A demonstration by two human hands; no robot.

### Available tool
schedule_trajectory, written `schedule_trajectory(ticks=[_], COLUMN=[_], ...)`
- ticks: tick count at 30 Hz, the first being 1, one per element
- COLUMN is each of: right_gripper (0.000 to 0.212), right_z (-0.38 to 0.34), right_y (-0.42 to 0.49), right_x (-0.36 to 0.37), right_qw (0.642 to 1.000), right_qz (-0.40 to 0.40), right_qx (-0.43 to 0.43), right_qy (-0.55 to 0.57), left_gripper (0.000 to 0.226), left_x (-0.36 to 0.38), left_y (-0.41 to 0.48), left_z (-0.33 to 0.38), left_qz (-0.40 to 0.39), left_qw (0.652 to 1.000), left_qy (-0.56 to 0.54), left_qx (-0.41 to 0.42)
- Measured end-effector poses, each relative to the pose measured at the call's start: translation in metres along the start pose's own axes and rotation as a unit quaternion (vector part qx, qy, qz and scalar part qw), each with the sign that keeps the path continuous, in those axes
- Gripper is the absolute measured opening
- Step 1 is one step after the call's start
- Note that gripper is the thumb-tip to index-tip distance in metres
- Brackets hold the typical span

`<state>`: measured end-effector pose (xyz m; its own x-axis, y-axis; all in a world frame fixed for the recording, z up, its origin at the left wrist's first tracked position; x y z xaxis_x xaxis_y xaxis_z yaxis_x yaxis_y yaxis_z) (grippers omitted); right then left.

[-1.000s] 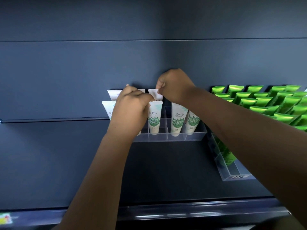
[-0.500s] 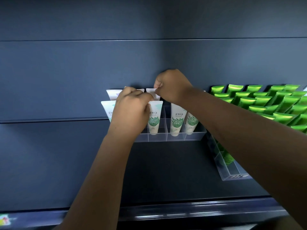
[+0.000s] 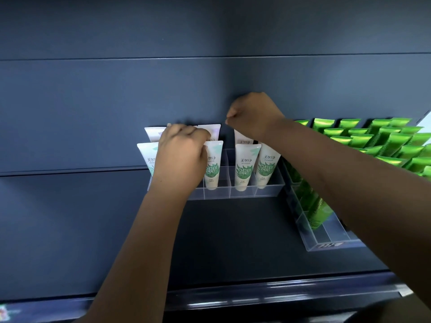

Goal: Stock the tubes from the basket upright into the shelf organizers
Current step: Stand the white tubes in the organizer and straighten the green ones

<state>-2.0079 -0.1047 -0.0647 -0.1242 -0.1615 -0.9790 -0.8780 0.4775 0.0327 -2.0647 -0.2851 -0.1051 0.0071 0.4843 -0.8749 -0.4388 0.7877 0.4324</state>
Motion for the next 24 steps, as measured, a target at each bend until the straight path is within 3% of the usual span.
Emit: schedule_trajectory(ticks=[9,17,24], right_gripper=[0.019,0.013,0.022], right_z=[0.019,0.018,0.016], right_y=[-0.015,-0.02,-0.022], right_x=[-0.014,-0.004,-0.001], right_qw=[0.999,0.995,0.994], right_qz=[-0.047,-0.068,-0.064], right_qx=[0.018,-0.017,-0.032], right_qy=[-0.009,-0.071,-0.085], left_gripper=[0.022,0.025,0.019], left_x=[-0.007,0.012,0.02], left_y=[0.002,0.006,0.013], left_z=[0.035,0.061,0.058], left_qz=[0.027,-0.021,-0.03], left_qw=[0.998,0.997,0.997], left_qy=[-0.023,0.004,0.017], left_qx=[0.054,0.081,0.075])
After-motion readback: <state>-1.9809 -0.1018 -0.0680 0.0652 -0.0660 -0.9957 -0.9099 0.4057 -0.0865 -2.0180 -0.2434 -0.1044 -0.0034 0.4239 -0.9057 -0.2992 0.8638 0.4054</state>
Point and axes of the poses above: each hand's wrist, its own y-axis towards the middle knuckle, its own x-axis out of the palm, z = x × y, the point moved 5 cm from there along y, towards the middle knuckle, and after that the axes turned 12 degrees about -z, right-handed, at the moved point
